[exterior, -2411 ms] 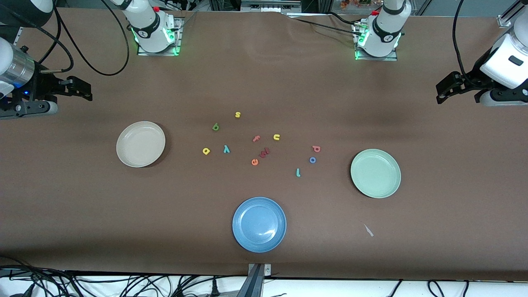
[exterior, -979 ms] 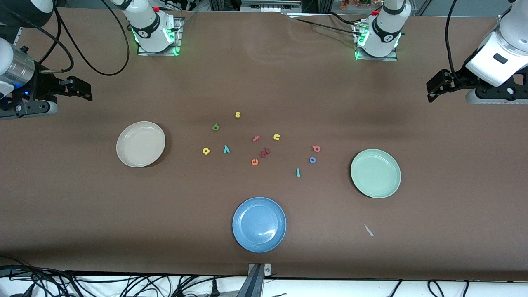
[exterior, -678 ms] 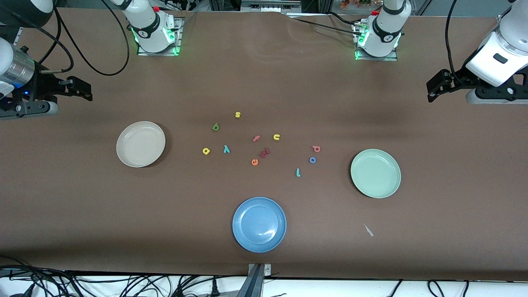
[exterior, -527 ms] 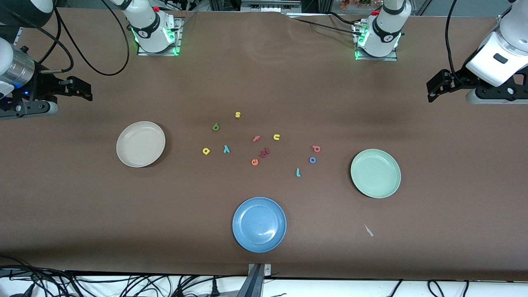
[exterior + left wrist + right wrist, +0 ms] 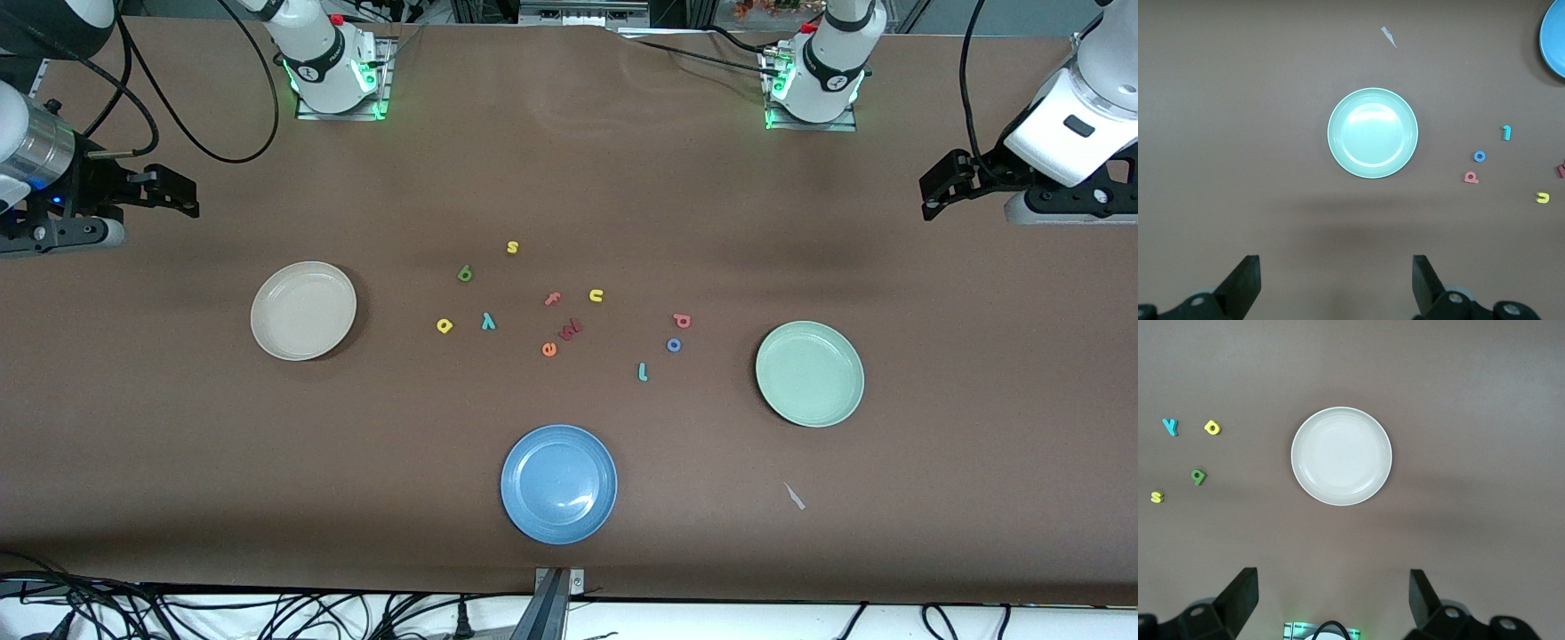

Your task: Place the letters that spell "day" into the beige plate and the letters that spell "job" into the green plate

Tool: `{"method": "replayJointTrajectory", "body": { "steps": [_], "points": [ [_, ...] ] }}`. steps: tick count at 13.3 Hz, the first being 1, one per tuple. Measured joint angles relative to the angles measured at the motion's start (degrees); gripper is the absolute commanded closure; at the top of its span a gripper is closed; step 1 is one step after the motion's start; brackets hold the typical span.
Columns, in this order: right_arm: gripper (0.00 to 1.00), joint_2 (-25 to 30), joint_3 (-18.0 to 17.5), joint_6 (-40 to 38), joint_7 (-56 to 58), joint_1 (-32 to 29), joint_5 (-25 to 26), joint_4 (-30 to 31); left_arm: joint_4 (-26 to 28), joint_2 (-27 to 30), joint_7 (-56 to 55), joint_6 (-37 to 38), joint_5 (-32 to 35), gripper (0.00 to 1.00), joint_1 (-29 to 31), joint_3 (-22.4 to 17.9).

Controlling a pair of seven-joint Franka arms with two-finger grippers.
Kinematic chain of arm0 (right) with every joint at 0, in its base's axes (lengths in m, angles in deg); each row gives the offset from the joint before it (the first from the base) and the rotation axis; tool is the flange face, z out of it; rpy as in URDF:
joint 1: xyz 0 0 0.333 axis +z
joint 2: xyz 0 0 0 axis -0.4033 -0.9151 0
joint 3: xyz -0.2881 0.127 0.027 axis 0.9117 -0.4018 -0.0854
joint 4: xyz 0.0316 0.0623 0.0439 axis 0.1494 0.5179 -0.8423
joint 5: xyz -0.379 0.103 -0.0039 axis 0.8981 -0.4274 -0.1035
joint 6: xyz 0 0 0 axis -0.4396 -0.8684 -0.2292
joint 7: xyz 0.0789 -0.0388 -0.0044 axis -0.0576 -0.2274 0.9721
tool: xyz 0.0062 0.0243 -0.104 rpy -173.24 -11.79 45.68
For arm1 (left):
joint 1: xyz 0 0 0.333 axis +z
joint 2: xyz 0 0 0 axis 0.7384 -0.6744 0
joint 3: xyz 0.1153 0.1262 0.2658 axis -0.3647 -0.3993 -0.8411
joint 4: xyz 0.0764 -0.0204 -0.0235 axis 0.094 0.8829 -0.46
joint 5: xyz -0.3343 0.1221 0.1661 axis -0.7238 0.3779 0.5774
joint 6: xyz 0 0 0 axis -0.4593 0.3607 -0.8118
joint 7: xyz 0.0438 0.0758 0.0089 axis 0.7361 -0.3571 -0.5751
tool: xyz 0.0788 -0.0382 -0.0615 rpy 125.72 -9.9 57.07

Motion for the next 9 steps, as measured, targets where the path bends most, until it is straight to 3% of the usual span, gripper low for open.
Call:
{"method": "replayJointTrajectory", "body": {
  "steps": [9],
  "points": [
    [0.00, 0.0, 0.0, 0.0, 0.0, 0.0, 0.0, 0.0, 0.0, 0.0, 0.0, 1.1, 0.0, 0.00, 0.3, -0.1]
  ]
}}
